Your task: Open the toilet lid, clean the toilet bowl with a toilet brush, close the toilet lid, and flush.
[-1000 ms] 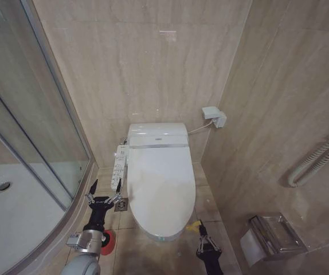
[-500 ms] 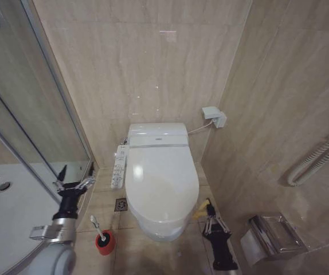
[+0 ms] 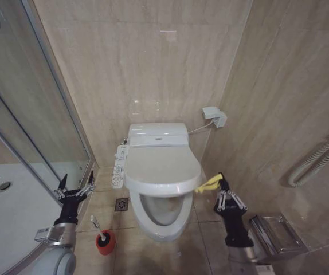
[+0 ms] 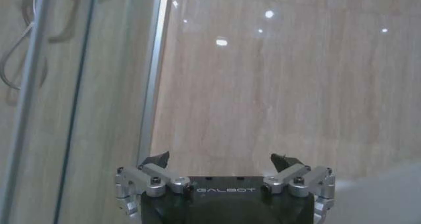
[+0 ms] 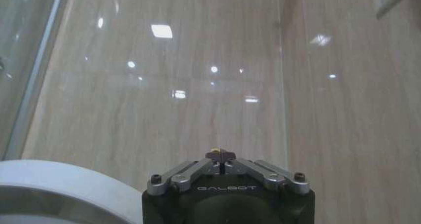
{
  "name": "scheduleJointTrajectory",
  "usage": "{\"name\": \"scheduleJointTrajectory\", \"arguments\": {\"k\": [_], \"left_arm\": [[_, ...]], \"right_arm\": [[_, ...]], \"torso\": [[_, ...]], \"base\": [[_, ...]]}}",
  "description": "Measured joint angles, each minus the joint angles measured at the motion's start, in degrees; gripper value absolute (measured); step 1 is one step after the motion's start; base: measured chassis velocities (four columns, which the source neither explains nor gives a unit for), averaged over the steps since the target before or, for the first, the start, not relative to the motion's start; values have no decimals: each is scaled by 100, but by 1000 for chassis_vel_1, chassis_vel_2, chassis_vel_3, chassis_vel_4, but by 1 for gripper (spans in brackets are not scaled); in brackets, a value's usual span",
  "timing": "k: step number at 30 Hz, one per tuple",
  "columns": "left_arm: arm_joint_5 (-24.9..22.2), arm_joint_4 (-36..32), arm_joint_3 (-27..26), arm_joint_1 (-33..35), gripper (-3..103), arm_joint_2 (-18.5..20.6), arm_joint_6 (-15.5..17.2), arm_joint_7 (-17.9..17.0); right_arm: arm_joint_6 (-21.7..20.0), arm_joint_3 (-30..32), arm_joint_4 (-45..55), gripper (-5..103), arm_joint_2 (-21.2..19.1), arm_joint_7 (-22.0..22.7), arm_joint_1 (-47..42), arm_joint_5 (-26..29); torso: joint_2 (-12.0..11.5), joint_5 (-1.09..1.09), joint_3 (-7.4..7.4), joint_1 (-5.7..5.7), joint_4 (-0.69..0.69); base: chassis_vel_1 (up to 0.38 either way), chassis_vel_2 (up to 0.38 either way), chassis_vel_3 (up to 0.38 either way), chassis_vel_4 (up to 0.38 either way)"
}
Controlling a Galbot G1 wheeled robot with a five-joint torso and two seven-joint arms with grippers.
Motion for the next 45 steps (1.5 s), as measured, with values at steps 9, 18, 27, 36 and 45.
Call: {"name": "scheduleJointTrajectory", "arguments": {"k": [9, 18, 27, 36, 45], "left_arm": [[324, 189, 292, 147, 100, -99, -45, 2], [514, 269, 399, 228, 100, -162, -79, 2], [605, 354, 406, 243, 100, -194, -82, 3], [622, 449, 266, 250, 100, -196, -82, 2], [722, 536, 280, 228, 100, -286, -81, 1]], "right_arm": [[-396, 174, 71, 0, -255, -99, 639, 649], [-679, 316, -387, 0, -545, -95, 1469, 1263], [-848, 159, -1145, 0, -752, -116, 2547, 1672], [-1126, 78, -1845, 0, -711, -45, 3607, 2048], [-1182, -116, -2816, 0, -862, -55, 4498, 2378]], "torso": [[0, 1, 0, 0, 1], [0, 1, 0, 0, 0], [0, 0, 0, 0, -1], [0, 0, 0, 0, 1], [-1, 0, 0, 0, 0]], "base": [[0, 0, 0, 0], [0, 0, 0, 0], [0, 0, 0, 0], [0, 0, 0, 0], [0, 0, 0, 0]]}}
